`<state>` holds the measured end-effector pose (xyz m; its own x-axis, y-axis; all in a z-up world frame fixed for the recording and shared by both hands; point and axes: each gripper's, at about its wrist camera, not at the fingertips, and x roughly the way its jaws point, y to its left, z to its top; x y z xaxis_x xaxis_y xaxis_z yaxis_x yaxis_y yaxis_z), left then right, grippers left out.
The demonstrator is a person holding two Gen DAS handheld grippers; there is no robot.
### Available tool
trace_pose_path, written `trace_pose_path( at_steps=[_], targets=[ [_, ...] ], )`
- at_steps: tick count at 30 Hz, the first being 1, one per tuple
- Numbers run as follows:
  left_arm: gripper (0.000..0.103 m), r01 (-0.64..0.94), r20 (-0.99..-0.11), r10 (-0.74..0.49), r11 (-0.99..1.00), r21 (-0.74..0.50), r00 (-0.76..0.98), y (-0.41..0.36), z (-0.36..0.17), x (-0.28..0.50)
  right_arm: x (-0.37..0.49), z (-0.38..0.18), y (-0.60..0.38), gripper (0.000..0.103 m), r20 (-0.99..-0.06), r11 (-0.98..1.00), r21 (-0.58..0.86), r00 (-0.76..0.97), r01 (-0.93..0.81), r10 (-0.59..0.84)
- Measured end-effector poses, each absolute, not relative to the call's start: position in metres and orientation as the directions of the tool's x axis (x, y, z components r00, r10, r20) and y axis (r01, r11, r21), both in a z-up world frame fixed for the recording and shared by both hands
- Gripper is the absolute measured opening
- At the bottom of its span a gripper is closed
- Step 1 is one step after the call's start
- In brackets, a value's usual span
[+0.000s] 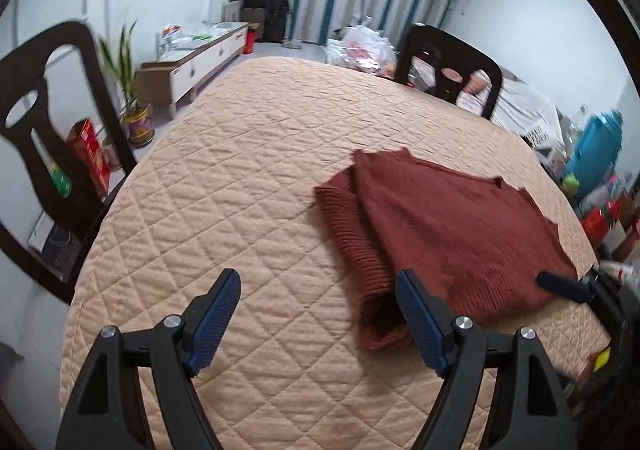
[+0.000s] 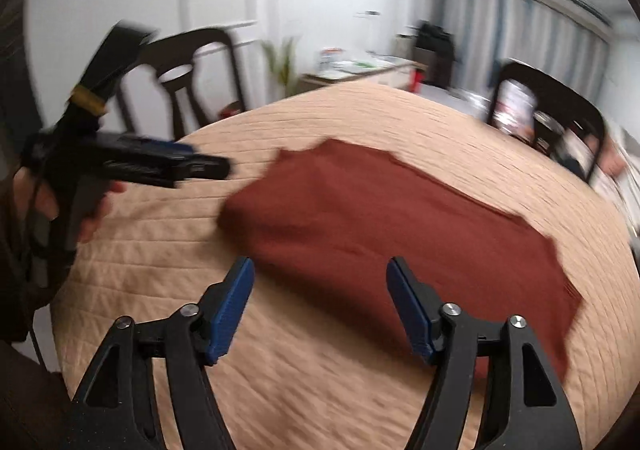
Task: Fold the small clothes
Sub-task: 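Grasp the folded sweater edge with both grippers and lift it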
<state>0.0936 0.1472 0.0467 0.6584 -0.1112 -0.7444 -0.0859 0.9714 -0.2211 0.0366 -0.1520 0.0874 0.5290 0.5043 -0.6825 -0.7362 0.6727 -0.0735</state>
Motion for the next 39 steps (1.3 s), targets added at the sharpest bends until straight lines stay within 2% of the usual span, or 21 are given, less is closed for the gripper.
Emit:
trace_pose_path(
  at_steps=[9, 18, 20, 22, 25, 28, 32, 35, 39],
  targets=[
    [0.082, -0.082, -0.723, -0.147, 0.959, -0.272, 0.675, 0.168, 0.048, 0.102, 0.037, 0.055, -0.082, 0.072, -0.739, 0.571, -0.171, 0.487, -0.803, 0.464],
    [0.084, -0.006, -0.701, -0.329, 0.903, -0.430, 0.633, 0.171, 0.035, 0.132, 0.043, 0.037, -0.061, 0.071, -0.743, 0.581, -0.280, 0.555, -0.764, 0.373],
    [0.084, -0.019, -0.717, -0.337, 0.898, -0.439, 0.610, 0.170, 0.031, 0.144, 0.045, 0.037, -0.060, 0.059, -0.739, 0.585, -0.294, 0.568, -0.756, 0.363],
    [0.084, -0.020, -0.719, -0.347, 0.894, -0.449, 0.603, 0.169, 0.027, 0.154, 0.046, 0.036, -0.060, 0.036, -0.733, 0.595, -0.307, 0.584, -0.743, 0.350],
    [0.086, -0.022, -0.723, -0.409, 0.863, -0.505, 0.556, 0.168, 0.018, 0.166, 0.050, 0.038, -0.062, 0.024, -0.728, 0.614, -0.302, 0.592, -0.729, 0.346],
    [0.089, -0.039, -0.724, -0.409, 0.857, -0.514, 0.556, 0.165, 0.018, 0.171, 0.050, 0.042, -0.067, 0.012, -0.712, 0.633, -0.303, 0.610, -0.713, 0.347],
    [0.091, -0.056, -0.755, -0.398, 0.867, -0.496, 0.522, 0.155, 0.018, 0.179, 0.050, 0.047, -0.072, 0.010, -0.696, 0.648, -0.285, 0.617, -0.707, 0.367],
    [0.091, -0.022, -0.730, -0.473, 0.832, -0.554, 0.493, 0.147, 0.016, 0.184, 0.053, 0.051, -0.076, 0.010, -0.686, 0.656, -0.265, 0.616, -0.707, 0.387],
    [0.090, -0.048, -0.736, -0.459, 0.833, -0.552, 0.498, 0.143, 0.017, 0.192, 0.062, 0.054, -0.081, 0.010, -0.679, 0.663, -0.234, 0.607, -0.711, 0.412]
  ],
)
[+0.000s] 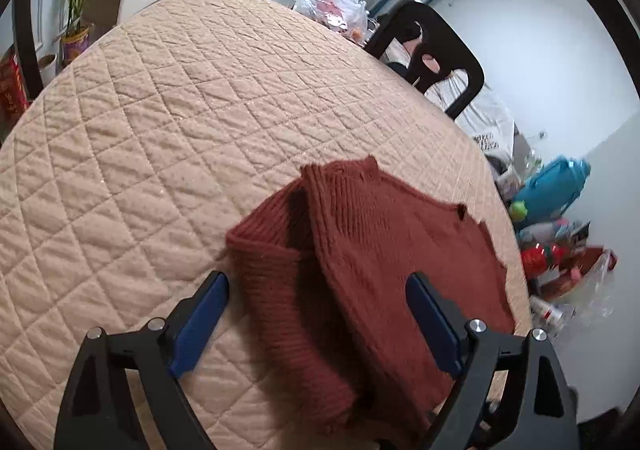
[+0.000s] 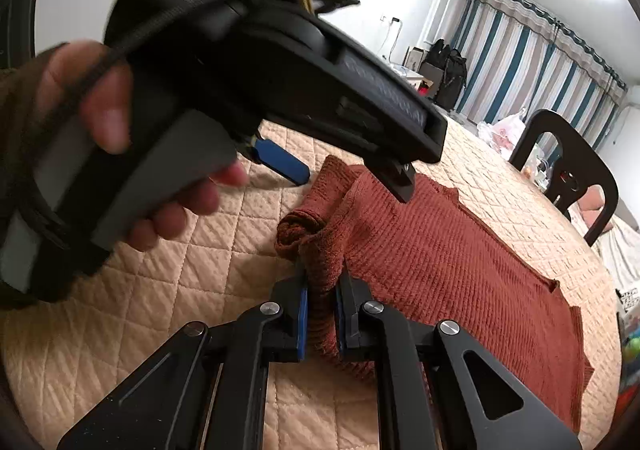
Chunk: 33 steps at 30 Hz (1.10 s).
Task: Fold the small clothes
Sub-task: 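Grasp the folded sweater edge with both grippers and lift it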
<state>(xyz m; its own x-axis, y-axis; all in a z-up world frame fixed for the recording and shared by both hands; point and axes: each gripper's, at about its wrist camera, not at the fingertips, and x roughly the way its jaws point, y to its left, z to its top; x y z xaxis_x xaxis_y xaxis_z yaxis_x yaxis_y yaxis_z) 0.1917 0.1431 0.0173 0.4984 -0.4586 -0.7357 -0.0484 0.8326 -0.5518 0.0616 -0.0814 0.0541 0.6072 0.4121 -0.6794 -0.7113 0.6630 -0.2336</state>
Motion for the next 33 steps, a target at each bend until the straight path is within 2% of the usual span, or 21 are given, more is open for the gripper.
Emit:
trace_pose_path(
  at_steps=[1, 3, 5, 9, 11, 21, 33],
  targets=[
    [0.089, -0.064, -0.737, -0.461, 0.826, -0.560, 0.494, 0.142, 0.016, 0.194, 0.062, 0.055, -0.083, 0.010, -0.677, 0.665, -0.227, 0.606, -0.712, 0.418],
    [0.076, -0.069, -0.752, -0.447, 0.837, -0.542, 0.484, 0.136, 0.017, 0.197, 0.062, 0.057, -0.086, 0.010, -0.672, 0.666, -0.223, 0.607, -0.712, 0.424],
    [0.048, -0.042, -0.760, -0.458, 0.845, -0.534, 0.462, 0.129, 0.018, 0.201, 0.064, 0.059, -0.090, 0.010, -0.664, 0.673, -0.216, 0.612, -0.707, 0.430],
    [0.028, -0.030, -0.778, -0.435, 0.865, -0.501, 0.454, 0.118, 0.024, 0.205, 0.065, 0.065, -0.098, 0.010, -0.650, 0.681, -0.202, 0.616, -0.704, 0.444],
    [0.024, -0.009, -0.775, -0.429, 0.873, -0.488, 0.464, 0.111, 0.031, 0.205, 0.067, 0.066, -0.101, 0.010, -0.643, 0.688, -0.197, 0.621, -0.699, 0.447],
    [0.024, 0.105, -0.730, -0.454, 0.876, -0.471, 0.512, 0.059, 0.084, 0.204, 0.059, 0.094, -0.141, 0.010, -0.575, 0.753, -0.137, 0.670, -0.644, 0.469],
    [0.024, 0.220, -0.707, -0.501, 0.863, -0.455, 0.499, -0.037, 0.103, 0.211, 0.048, 0.112, -0.220, 0.009, -0.524, 0.844, -0.061, 0.737, -0.532, 0.427]
  ],
)
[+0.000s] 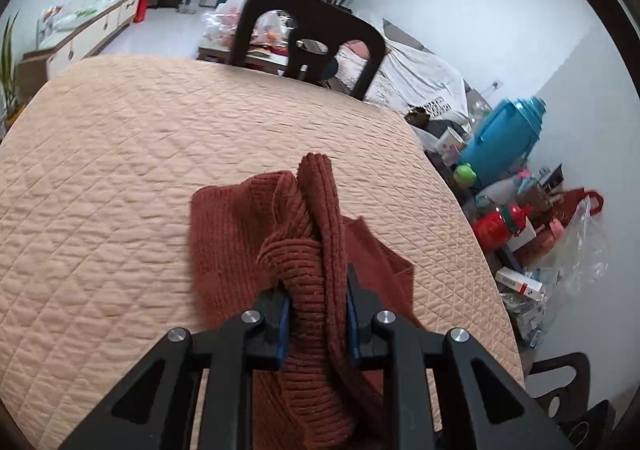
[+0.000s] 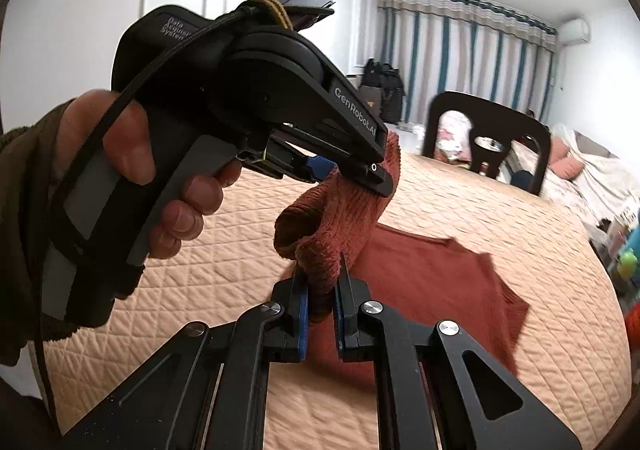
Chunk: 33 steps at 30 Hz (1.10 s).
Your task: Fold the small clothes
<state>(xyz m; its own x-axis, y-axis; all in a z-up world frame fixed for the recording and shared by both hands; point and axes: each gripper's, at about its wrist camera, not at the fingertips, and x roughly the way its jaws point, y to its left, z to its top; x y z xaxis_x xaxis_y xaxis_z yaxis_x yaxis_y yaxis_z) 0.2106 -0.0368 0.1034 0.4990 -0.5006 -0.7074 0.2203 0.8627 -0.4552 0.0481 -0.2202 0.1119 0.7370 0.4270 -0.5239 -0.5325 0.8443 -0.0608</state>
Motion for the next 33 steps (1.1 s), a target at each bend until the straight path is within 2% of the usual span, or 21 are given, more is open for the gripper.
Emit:
trace_pose_path(
  at_steps=[11, 21, 24, 28, 31, 33],
  targets=[
    [0.024, 0.285, -0.725, -0.524, 0.851, -0.440, 0.446, -0.110, 0.097, 0.222, 0.058, 0.109, -0.288, 0.009, -0.527, 0.896, 0.074, 0.746, -0.438, 0.408],
    [0.025, 0.291, -0.776, -0.504, 0.861, -0.417, 0.379, -0.146, 0.070, 0.232, 0.068, 0.091, -0.325, 0.009, -0.589, 0.916, 0.160, 0.708, -0.369, 0.388],
    [0.035, 0.300, -0.781, -0.494, 0.866, -0.401, 0.382, -0.150, 0.069, 0.232, 0.071, 0.088, -0.333, 0.010, -0.600, 0.901, 0.224, 0.677, -0.370, 0.427],
    [0.061, 0.317, -0.768, -0.501, 0.861, -0.397, 0.399, -0.145, 0.074, 0.230, 0.074, 0.086, -0.338, 0.012, -0.611, 0.908, 0.242, 0.673, -0.341, 0.416],
    [0.064, 0.320, -0.757, -0.488, 0.870, -0.376, 0.435, -0.135, 0.081, 0.224, 0.075, 0.084, -0.344, 0.022, -0.625, 0.913, 0.266, 0.666, -0.310, 0.408],
    [0.065, 0.310, -0.752, -0.477, 0.877, -0.368, 0.456, -0.126, 0.084, 0.221, 0.075, 0.083, -0.348, 0.023, -0.633, 0.917, 0.277, 0.665, -0.285, 0.398]
  ],
)
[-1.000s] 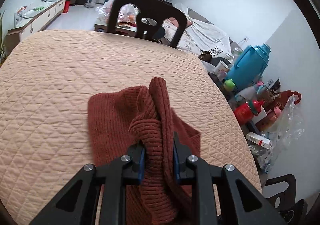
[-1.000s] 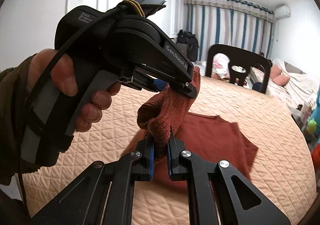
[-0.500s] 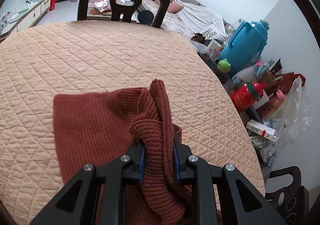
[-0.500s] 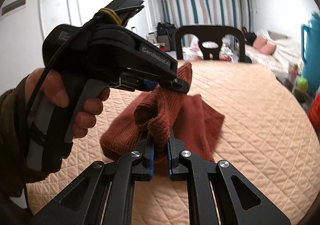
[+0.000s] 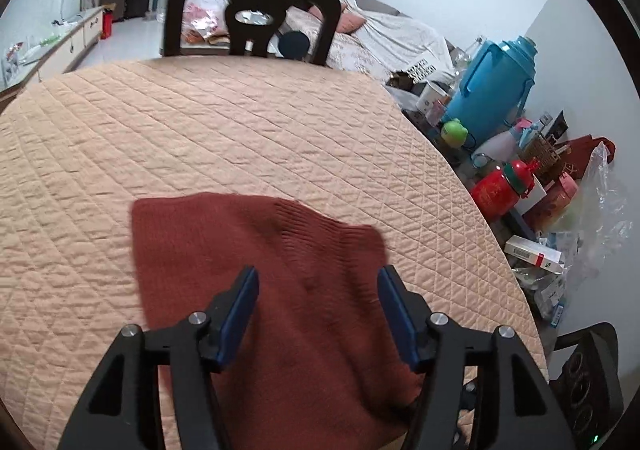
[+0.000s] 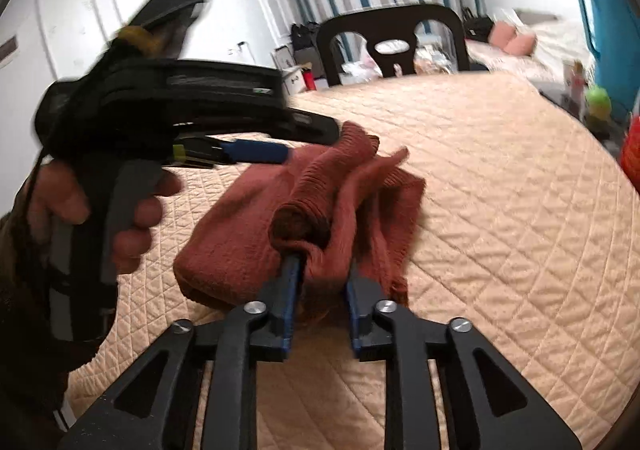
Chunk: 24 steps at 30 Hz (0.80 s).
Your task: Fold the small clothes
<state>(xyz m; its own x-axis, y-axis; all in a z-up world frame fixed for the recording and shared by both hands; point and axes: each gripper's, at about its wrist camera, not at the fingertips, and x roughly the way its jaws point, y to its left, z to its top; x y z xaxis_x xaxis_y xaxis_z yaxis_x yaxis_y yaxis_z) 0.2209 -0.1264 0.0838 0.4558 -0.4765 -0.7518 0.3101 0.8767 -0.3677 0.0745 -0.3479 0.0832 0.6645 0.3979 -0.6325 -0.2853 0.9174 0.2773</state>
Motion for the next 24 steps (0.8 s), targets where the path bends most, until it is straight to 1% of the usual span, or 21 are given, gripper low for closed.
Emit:
trace_pose_path(
  at_steps=[3, 7, 9, 12, 14, 16, 18, 21, 22, 24],
  targets=[
    [0.066, 0.287, -0.745, -0.476, 0.879, -0.382, 0.467, -0.110, 0.085, 0.215, 0.074, 0.082, -0.354, 0.026, -0.640, 0.918, 0.292, 0.658, -0.270, 0.397],
    [0.068, 0.268, -0.752, -0.437, 0.899, -0.346, 0.495, -0.091, 0.083, 0.202, 0.069, 0.083, -0.362, 0.028, -0.656, 0.938, 0.275, 0.672, -0.210, 0.343],
    [0.068, 0.261, -0.763, -0.424, 0.905, -0.337, 0.487, -0.085, 0.080, 0.198, 0.062, 0.091, -0.362, 0.028, -0.647, 0.953, 0.235, 0.701, -0.190, 0.300],
    [0.068, 0.243, -0.772, -0.407, 0.913, -0.327, 0.488, -0.078, 0.076, 0.191, 0.056, 0.107, -0.352, 0.028, -0.604, 0.970, 0.148, 0.758, -0.195, 0.245],
    [0.069, 0.242, -0.781, -0.380, 0.924, -0.296, 0.496, -0.076, 0.074, 0.186, 0.057, 0.116, -0.345, 0.028, -0.581, 0.964, 0.133, 0.770, -0.229, 0.263],
    [0.070, 0.237, -0.790, -0.324, 0.944, -0.231, 0.520, -0.076, 0.071, 0.179, 0.061, 0.119, -0.334, 0.028, -0.577, 0.949, 0.130, 0.756, -0.288, 0.309],
    [0.070, 0.229, -0.791, -0.281, 0.956, -0.182, 0.543, -0.077, 0.069, 0.171, 0.070, 0.114, -0.322, 0.028, -0.608, 0.923, 0.122, 0.708, -0.364, 0.359],
    [0.071, 0.232, -0.791, -0.275, 0.957, -0.172, 0.546, -0.075, 0.065, 0.160, 0.088, 0.098, -0.314, 0.028, -0.668, 0.927, 0.113, 0.664, -0.357, 0.337],
    [0.073, 0.233, -0.794, -0.267, 0.959, -0.162, 0.546, -0.074, 0.063, 0.157, 0.091, 0.093, -0.314, 0.028, -0.684, 0.927, 0.119, 0.648, -0.356, 0.336],
    [0.075, 0.236, -0.798, -0.226, 0.966, -0.107, 0.559, -0.076, 0.061, 0.151, 0.092, 0.086, -0.315, 0.028, -0.698, 0.931, 0.112, 0.640, -0.347, 0.322]
  ],
)
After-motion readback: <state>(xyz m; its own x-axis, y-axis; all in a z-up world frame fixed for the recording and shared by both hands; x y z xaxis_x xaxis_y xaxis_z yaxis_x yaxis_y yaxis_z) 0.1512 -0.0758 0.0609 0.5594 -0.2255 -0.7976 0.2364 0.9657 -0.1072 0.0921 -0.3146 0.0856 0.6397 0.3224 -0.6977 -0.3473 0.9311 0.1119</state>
